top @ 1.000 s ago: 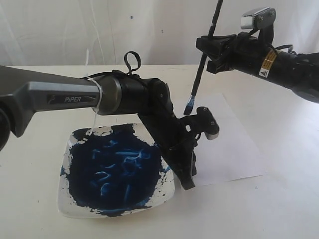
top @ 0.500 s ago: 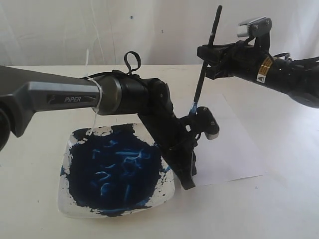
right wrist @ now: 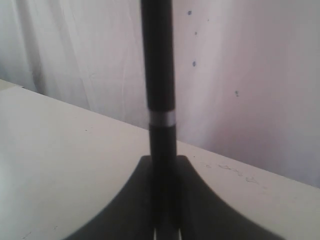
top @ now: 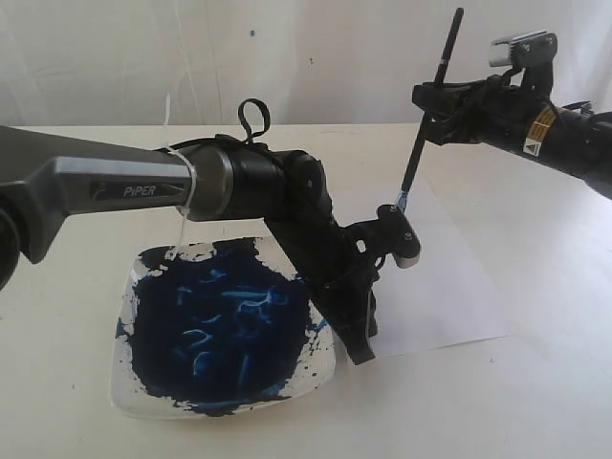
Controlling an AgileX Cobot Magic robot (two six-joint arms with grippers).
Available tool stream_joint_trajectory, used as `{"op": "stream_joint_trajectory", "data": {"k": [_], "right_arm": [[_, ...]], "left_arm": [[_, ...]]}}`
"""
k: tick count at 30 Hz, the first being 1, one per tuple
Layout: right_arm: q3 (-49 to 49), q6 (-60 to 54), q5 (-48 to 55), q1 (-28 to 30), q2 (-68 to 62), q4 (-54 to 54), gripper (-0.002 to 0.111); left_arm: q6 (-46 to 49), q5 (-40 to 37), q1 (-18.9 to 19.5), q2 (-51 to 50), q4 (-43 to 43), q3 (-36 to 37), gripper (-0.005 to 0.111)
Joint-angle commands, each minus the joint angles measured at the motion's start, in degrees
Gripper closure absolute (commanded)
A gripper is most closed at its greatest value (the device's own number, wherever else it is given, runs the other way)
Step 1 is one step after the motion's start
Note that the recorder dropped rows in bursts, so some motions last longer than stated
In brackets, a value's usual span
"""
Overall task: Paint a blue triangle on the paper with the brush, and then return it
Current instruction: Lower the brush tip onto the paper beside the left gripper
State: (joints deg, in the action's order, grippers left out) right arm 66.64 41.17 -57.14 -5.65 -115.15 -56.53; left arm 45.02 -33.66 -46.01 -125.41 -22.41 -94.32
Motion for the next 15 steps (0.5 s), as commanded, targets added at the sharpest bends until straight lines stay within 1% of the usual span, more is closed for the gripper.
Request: {"op": "stream_joint_trajectory", "data": {"k": [1,8,15], "right_arm": [[0.17,0.13,0.27,2.38,0.37,-0.79,0.108],[0.17,0.80,-0.33,4.63,0.44,-1.00,0.108],[0.17,1.02,-2.41,5.01,0.44,-1.10,0.108]], "left_arm": [[-0.07,-0.51,-0.38,-0.46,-0.20,-0.11,0.107],[-0.07,-0.51,-0.38,-0.46,-0.20,-0.11,0.107],[-0.07,-0.51,-0.38,-0.46,-0.20,-0.11,0.107]]}}
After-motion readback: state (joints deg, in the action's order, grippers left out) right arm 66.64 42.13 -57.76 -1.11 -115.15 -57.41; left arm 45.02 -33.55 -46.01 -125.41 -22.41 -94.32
